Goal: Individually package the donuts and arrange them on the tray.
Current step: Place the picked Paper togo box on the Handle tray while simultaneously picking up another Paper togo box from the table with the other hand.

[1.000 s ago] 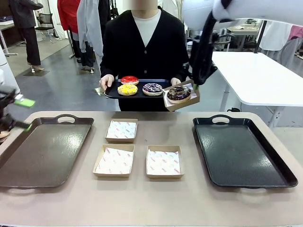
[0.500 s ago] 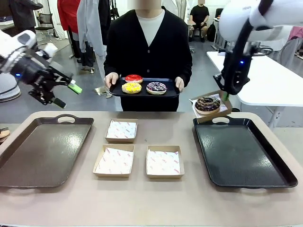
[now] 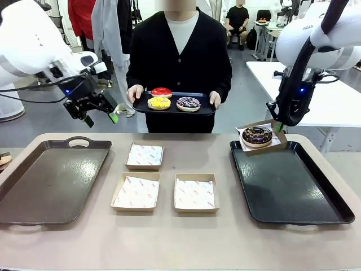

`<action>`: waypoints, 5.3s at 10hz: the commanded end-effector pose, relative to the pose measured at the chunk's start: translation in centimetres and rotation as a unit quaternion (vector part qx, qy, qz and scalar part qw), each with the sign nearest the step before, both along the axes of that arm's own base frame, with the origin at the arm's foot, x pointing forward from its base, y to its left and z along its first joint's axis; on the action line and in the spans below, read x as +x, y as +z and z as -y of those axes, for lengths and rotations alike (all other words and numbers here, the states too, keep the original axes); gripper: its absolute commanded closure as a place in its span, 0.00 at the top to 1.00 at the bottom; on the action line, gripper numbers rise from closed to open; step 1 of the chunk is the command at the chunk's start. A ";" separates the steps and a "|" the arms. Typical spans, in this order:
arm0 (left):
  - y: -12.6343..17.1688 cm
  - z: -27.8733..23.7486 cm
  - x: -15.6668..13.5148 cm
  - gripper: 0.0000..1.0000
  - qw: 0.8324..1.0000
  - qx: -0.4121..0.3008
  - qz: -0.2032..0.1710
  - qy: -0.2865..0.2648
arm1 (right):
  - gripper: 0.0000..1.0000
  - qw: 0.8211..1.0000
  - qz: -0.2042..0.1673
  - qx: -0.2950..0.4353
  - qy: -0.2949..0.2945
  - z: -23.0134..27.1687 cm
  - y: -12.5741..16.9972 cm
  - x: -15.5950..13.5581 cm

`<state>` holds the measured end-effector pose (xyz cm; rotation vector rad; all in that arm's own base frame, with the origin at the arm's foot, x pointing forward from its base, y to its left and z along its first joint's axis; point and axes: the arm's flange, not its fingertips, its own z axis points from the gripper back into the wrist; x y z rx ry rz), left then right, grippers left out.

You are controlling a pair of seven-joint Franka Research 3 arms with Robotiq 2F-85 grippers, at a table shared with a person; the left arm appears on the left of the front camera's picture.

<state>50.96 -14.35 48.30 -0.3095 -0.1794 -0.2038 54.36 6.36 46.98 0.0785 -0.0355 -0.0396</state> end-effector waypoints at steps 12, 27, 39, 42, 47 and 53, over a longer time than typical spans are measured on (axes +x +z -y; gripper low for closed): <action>-2.9 1.7 2.0 1.00 0.999 0.049 0.000 -0.004 | 0.01 1.000 0.000 0.000 0.000 0.0 0.0 0.0; -11.8 8.5 9.7 1.00 0.984 0.155 -0.035 0.081 | 0.01 0.999 0.026 -0.042 -0.009 -0.9 -6.4 1.8; -13.9 9.1 10.5 1.00 0.987 0.152 -0.040 0.039 | 0.01 0.999 -0.019 -0.035 -0.025 -0.7 -7.8 5.7; -14.7 9.0 10.7 1.00 0.987 0.143 -0.065 0.031 | 0.01 0.999 -0.023 -0.031 -0.026 -0.7 -7.9 5.9; -15.0 9.0 10.7 0.40 0.988 0.134 -0.072 0.021 | 0.60 0.999 -0.029 -0.027 -0.019 -0.8 -8.0 6.0; -15.2 8.9 10.7 0.00 0.988 0.134 -0.072 0.016 | 1.00 0.999 -0.030 -0.027 -0.023 -0.7 -8.1 5.9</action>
